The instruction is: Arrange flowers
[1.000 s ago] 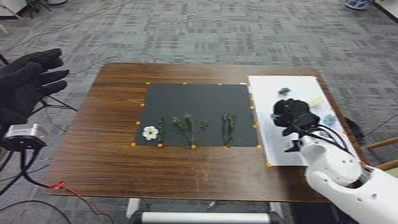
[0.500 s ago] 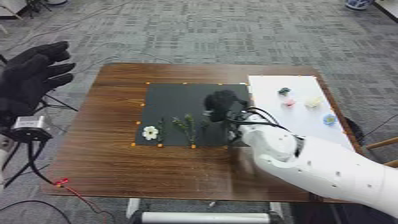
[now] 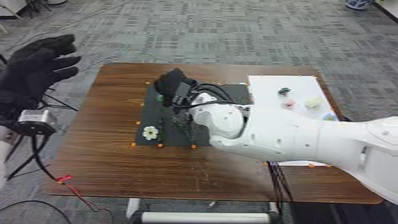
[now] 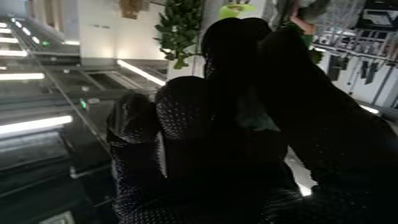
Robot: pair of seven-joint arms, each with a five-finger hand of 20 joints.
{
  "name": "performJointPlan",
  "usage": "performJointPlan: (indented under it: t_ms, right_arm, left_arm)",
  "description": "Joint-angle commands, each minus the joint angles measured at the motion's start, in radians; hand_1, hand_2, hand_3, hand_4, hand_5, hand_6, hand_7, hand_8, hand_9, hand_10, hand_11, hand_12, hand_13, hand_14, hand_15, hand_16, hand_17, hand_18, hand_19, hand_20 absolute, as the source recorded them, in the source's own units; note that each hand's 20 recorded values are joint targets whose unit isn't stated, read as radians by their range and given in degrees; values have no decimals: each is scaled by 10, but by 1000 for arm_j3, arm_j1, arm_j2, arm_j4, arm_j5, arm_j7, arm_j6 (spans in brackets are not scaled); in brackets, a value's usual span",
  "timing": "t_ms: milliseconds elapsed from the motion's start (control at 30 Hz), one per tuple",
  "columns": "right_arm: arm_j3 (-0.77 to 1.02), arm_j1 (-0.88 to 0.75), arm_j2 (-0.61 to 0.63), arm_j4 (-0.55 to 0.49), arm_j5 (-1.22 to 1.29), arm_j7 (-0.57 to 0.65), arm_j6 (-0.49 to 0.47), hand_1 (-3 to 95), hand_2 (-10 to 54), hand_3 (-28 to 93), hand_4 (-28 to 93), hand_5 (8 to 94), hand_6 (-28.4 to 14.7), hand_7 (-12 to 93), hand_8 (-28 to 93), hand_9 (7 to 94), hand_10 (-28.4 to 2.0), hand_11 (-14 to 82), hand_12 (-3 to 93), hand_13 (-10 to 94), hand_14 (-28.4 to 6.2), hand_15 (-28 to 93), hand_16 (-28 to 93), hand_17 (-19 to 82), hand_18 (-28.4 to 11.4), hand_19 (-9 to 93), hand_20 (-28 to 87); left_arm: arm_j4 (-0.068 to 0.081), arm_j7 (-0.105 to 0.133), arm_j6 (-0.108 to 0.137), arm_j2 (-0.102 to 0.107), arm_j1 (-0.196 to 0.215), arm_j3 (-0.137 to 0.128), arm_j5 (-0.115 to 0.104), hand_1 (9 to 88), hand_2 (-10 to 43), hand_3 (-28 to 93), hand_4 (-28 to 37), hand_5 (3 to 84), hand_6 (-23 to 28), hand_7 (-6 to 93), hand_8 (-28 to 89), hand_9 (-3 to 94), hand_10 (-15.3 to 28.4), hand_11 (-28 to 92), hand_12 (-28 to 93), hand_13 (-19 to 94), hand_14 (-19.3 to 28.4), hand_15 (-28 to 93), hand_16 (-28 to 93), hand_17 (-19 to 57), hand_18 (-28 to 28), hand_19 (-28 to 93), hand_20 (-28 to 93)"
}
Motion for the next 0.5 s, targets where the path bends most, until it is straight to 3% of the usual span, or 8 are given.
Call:
performJointPlan:
  t_ms: [33, 133, 267, 500]
  right_arm:
    - [-71, 52, -140, 61, 5, 44, 29, 487, -95, 840, -282, 786, 47, 364, -41, 861, -46, 263, 491, 704, -61, 704, 388, 384, -195, 898, 551]
    - [-56, 34, -155, 85, -10, 42, 9, 485, -95, 838, -282, 791, 51, 355, -43, 864, -44, 263, 492, 707, -61, 713, 385, 384, -196, 900, 552]
    - [-79, 37, -179, 114, -17, 71, 2, 486, -95, 835, -282, 795, 52, 347, -41, 868, -46, 262, 492, 707, -61, 720, 377, 385, -195, 901, 553]
    - [-114, 44, -207, 164, 10, 83, -18, 485, -95, 834, -283, 793, 56, 338, -38, 865, -46, 259, 495, 700, -65, 732, 371, 383, -197, 903, 556]
  left_arm:
    - [5, 4, -2, 32, -63, 38, 19, 241, -47, 690, -283, 239, 25, 271, -122, 161, 109, 295, 145, 93, 139, 465, -66, -102, 200, 393, 122]
    - [10, 5, -4, 39, -83, 57, 20, 241, -48, 691, -283, 239, 25, 272, -122, 162, 109, 295, 145, 93, 139, 466, -66, -102, 200, 393, 122]
    - [9, 10, -5, 43, -87, 61, 19, 241, -48, 691, -283, 239, 25, 273, -122, 162, 109, 295, 145, 93, 139, 466, -66, -101, 200, 393, 122]
    - [10, 15, -9, 37, -99, 80, 20, 240, -48, 692, -283, 239, 24, 273, -122, 161, 108, 295, 145, 93, 139, 465, -65, -102, 200, 393, 122]
